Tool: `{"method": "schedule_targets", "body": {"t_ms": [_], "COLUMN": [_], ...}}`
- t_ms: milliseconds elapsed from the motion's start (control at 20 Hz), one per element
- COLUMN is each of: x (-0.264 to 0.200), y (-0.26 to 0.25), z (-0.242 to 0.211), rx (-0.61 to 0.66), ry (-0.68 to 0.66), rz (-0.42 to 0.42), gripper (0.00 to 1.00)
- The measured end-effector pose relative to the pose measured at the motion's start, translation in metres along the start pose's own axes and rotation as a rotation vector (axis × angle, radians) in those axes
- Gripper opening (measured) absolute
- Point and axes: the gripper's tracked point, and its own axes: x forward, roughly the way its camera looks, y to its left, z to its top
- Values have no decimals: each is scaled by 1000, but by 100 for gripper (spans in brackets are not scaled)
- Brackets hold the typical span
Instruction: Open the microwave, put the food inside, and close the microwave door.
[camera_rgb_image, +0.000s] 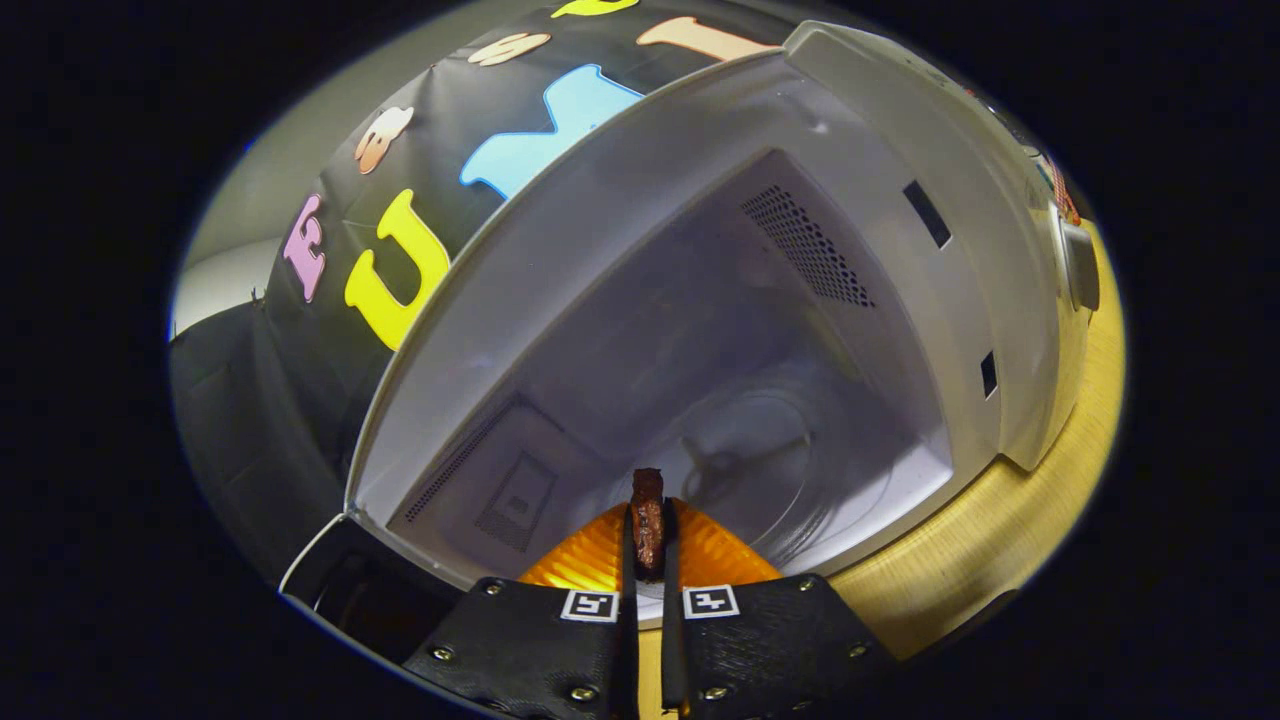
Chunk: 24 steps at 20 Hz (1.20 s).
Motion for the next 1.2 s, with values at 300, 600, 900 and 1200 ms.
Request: {"method": "schedule_targets", "body": {"t_ms": [300,600,900,1200], "x": [6,-3,-41,-113], "y": [-21,-18,6,49], "z": [4,39,29,47], "rx": [-236,-609,-654,-713], "ry": [-20,-141,-80,-111], "rz": [-102,-202,-134,-62], "gripper": [31,97,98,97]}}
